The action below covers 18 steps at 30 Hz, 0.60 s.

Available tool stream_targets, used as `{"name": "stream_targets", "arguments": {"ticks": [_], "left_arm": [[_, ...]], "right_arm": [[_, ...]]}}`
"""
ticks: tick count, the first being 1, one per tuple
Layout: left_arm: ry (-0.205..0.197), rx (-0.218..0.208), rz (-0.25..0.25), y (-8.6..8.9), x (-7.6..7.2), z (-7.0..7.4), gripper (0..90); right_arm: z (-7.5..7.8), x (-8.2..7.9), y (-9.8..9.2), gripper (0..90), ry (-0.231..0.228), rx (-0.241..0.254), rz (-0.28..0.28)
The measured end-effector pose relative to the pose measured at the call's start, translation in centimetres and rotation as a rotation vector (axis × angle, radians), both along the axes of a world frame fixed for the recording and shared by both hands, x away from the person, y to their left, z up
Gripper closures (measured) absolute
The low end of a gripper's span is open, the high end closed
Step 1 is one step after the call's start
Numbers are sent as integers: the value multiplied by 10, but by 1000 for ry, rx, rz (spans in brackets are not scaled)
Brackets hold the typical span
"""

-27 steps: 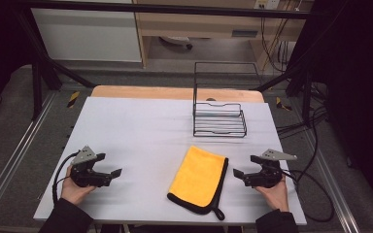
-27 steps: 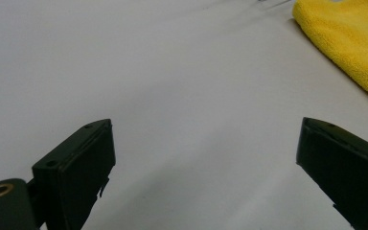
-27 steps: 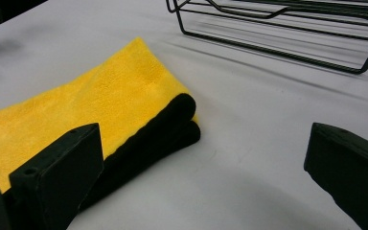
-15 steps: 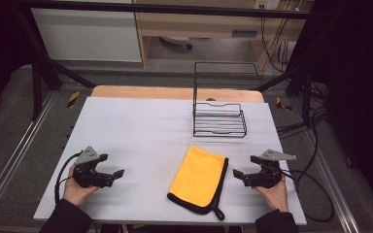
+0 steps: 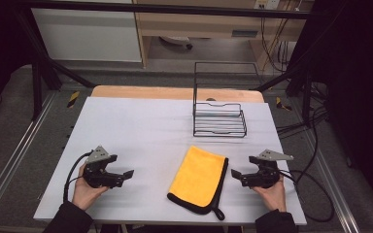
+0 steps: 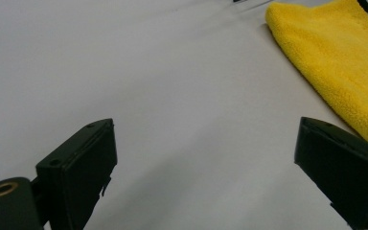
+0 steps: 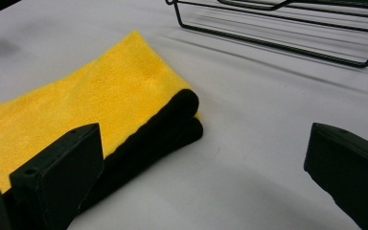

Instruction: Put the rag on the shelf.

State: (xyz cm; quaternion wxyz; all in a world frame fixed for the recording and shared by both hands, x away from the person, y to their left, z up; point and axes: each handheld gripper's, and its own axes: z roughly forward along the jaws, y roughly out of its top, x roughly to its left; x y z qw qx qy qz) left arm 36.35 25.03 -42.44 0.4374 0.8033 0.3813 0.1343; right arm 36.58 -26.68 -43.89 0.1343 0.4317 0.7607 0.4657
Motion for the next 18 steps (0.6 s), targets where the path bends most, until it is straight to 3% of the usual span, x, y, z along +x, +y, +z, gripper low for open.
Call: {"name": "stream_targets", "arguments": {"ticks": [8, 18], "left_arm": [[36, 19, -23, -27, 2, 1, 99], [53, 32, -43, -67, 11, 7, 145]], "right_arm": [[-2, 1, 7, 7, 19, -20, 1], [-3, 2, 11, 9, 22, -31, 4]]}}
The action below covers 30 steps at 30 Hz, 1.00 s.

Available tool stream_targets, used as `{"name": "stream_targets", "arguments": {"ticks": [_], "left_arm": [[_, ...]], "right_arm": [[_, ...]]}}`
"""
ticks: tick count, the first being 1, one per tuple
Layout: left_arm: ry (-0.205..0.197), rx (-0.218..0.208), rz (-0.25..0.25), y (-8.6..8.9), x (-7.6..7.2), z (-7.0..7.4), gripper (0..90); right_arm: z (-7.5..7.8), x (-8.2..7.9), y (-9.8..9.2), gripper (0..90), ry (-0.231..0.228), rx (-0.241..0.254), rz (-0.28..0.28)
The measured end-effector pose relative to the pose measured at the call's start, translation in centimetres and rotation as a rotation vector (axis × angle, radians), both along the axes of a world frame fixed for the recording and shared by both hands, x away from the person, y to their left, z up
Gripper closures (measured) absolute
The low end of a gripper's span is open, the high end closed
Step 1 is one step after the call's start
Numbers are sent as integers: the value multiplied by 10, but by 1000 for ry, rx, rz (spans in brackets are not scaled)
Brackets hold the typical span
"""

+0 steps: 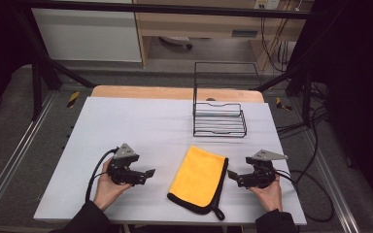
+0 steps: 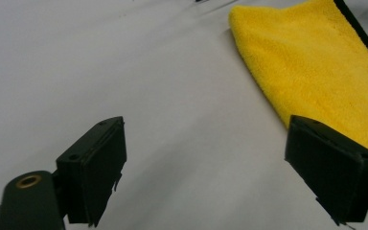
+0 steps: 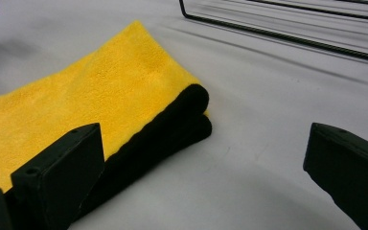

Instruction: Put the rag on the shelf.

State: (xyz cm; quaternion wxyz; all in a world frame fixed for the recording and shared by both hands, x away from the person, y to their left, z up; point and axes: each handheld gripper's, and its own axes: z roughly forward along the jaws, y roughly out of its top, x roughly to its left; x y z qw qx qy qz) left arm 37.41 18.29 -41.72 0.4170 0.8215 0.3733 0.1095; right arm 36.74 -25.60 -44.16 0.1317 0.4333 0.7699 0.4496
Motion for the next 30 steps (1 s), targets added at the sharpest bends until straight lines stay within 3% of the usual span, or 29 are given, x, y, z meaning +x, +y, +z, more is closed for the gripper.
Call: {"name": "stream_targets", "arguments": {"ticks": [17, 23, 30], "left_arm": [[36, 21, -53, -79, 27, 1, 284], [73, 21, -47, -100, 37, -9, 429], [102, 52, -52, -116, 43, -20, 589]], "right_arm": [[0, 0, 0, 9, -3, -7, -2], [0, 0, 0, 9, -1, -5, -7], [0, 0, 1, 10, 3, 0, -8]]}}
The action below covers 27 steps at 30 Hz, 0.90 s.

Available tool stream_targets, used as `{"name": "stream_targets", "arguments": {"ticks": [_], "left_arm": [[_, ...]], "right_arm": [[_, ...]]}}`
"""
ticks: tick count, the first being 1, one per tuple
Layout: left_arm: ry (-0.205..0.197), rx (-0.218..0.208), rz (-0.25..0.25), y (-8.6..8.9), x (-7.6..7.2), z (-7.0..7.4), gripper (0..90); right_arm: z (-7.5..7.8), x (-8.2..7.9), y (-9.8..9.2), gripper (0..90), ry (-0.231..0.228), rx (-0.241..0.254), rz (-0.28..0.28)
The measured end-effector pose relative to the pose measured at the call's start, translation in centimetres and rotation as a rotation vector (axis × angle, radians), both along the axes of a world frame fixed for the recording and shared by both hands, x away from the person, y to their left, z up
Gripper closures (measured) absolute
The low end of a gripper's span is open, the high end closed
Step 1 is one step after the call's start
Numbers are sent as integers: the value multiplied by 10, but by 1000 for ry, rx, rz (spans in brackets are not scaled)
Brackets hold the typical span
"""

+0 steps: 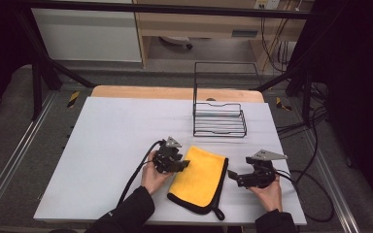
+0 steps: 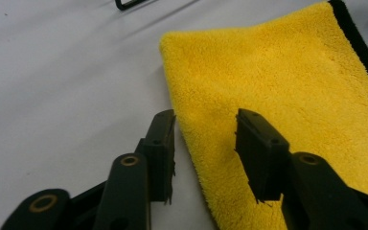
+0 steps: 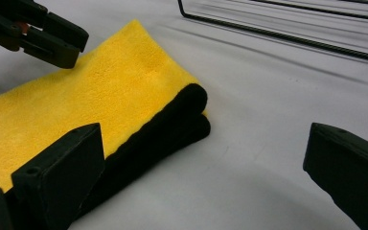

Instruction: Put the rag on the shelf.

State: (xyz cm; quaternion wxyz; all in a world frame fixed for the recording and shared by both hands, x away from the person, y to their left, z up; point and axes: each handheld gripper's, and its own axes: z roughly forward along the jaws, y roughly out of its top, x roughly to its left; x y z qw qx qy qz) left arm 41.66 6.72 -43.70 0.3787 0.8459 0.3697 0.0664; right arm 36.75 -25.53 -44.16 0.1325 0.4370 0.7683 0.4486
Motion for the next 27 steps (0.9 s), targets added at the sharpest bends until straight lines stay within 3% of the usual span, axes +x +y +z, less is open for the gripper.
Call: {"name": "stream_targets", "arguments": {"ticks": [9, 17, 21, 27], "left_arm": [[33, 8, 0, -6, 4, -7, 669], [65, 19, 6, -8, 4, -5, 762], [55, 40, 2, -10, 2, -3, 825], [38, 45, 23, -8, -3, -1, 845]], "right_arm": [[-1, 1, 0, 10, -2, -8, 5], [-1, 1, 1, 10, 4, -7, 4], [-1, 1, 1, 10, 3, -7, 5], [-1, 1, 2, 11, 2, -11, 11]]}}
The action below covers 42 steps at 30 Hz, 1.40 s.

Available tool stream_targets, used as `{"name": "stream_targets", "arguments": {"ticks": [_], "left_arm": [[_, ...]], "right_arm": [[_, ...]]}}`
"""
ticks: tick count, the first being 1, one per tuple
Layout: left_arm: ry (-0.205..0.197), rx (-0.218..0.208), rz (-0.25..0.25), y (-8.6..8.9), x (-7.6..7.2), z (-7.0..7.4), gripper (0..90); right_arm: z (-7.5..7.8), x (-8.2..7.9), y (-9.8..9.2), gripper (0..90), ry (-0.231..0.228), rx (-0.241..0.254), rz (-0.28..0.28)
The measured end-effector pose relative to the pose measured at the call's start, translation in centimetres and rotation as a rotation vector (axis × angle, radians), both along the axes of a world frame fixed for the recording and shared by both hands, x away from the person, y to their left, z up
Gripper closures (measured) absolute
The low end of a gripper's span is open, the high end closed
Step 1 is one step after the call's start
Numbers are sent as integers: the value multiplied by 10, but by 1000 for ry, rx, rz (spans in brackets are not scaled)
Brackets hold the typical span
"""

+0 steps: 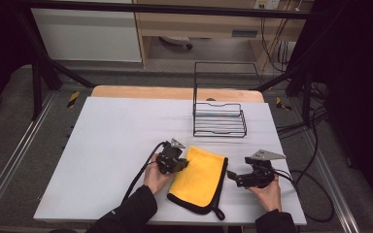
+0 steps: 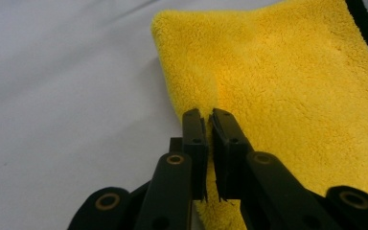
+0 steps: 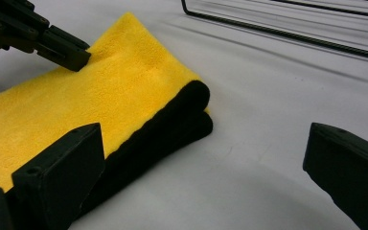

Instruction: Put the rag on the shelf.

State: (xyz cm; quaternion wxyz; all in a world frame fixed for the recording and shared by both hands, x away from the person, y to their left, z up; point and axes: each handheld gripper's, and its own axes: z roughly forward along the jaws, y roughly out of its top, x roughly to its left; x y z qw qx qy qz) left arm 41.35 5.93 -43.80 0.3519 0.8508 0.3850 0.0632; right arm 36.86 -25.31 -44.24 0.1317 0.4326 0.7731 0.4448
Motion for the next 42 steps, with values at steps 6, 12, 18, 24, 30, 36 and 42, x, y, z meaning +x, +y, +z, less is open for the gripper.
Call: {"name": "stream_targets", "arguments": {"ticks": [6, 12, 18, 24, 30, 36, 42], "left_arm": [[-16, 4, 23, 10, -9, 2, 846], [-22, 2, 50, 24, -20, 4, 846], [-2, -15, 75, 40, -29, 2, 844], [-27, -23, 53, 45, -26, -1, 739], [-84, -16, 82, 53, -9, 9, 513], [-58, -51, 120, 54, 13, 4, 455], [-1, -89, 128, 49, 24, -8, 547]], "right_arm": [[0, 0, 2, 12, 1, -2, 5], [0, -1, 3, 13, 10, 4, 3], [0, -1, 3, 13, 6, 0, 4], [0, -1, 3, 13, 7, 2, 2], [0, 0, 3, 13, 7, 0, 3], [0, 0, 3, 13, 5, 1, 3], [0, 1, 4, 14, 7, 0, 9]]}}
